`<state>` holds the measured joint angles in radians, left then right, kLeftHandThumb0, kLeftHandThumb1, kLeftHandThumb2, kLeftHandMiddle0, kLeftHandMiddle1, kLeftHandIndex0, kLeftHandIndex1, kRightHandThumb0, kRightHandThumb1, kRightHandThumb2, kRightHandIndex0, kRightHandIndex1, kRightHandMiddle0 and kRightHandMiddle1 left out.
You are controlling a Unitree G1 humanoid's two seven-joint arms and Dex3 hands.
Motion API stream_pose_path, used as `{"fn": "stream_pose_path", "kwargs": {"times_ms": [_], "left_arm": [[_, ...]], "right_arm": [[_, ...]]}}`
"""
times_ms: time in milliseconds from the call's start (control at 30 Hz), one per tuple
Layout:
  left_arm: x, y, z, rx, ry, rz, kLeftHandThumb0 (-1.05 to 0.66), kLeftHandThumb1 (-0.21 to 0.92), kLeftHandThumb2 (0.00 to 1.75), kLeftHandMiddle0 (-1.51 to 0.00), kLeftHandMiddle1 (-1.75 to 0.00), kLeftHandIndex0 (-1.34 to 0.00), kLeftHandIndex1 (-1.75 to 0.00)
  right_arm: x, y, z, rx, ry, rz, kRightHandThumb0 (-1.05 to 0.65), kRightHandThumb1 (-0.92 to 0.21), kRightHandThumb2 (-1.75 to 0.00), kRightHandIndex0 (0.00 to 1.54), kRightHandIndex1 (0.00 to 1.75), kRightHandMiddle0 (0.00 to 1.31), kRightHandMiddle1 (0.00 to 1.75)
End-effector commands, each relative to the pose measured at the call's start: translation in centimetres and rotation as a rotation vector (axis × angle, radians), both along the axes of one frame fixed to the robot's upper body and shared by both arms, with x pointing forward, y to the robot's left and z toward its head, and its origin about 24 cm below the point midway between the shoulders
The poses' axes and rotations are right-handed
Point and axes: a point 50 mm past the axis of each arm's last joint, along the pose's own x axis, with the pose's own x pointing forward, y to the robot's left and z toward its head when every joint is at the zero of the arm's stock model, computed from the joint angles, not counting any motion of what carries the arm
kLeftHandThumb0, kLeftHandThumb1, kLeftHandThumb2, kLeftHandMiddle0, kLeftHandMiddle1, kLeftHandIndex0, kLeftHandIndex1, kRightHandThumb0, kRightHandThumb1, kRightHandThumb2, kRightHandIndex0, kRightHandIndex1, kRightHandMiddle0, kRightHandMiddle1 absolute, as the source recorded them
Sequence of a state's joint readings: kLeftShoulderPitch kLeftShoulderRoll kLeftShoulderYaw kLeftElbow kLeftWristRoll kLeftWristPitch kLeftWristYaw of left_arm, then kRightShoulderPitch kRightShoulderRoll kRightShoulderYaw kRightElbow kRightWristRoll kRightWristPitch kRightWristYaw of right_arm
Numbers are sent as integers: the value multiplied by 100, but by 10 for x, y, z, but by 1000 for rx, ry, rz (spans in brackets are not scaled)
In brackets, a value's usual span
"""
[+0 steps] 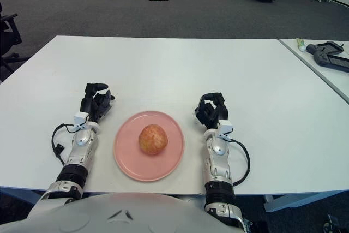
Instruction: Put the apple into the plate.
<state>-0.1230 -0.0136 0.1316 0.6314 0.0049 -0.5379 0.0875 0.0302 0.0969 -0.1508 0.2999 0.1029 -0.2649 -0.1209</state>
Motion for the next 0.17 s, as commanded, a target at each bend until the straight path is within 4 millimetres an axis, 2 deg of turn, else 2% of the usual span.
{"fn": "stream_pose_path", "kwargs": {"times_ms": [0,133], "left_arm": [[-7,6,-8,11,51,24,-35,92,53,-46,-150,-20,-175],[-8,8,-8,13,51,32,-35,92,53,-47,-150,-20,-175]], "right_arm": [[-6,4,-12,20,76,6,-38,-68,-85,65,175,34,175],[-6,3,-12,20,83,14,-38,-68,-86,65,175,34,175]]}}
